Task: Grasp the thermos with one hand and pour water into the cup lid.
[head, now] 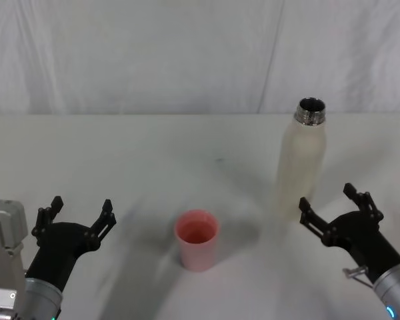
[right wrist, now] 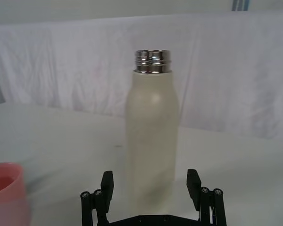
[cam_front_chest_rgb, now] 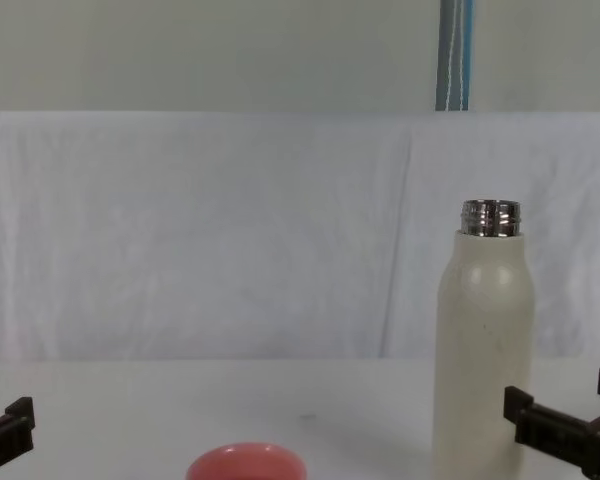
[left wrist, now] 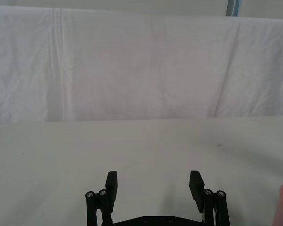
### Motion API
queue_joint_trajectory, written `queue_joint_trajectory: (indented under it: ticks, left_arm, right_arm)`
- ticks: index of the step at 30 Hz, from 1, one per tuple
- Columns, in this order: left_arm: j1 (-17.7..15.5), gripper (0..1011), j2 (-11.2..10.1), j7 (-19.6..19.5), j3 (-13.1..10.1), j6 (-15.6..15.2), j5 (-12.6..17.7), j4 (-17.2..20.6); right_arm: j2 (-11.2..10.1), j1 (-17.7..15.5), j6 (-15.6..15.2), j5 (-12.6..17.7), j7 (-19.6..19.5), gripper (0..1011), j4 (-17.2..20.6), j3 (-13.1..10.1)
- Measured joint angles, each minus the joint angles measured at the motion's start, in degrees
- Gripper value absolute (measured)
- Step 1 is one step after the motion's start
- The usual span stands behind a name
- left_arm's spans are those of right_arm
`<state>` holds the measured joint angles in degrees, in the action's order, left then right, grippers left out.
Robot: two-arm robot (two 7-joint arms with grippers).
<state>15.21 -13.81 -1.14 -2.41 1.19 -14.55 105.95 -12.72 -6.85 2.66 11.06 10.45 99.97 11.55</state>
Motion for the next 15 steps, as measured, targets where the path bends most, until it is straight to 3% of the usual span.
queue_joint_trajectory:
  ticks: [15]
  left_arm:
    - [0.00,1001,0.00,0.01,0.00,0.00,0.00,0.00]
  right_arm:
    - [-0.88,-2.10,0.45,0.67,2.87,1000,0.99,0.53]
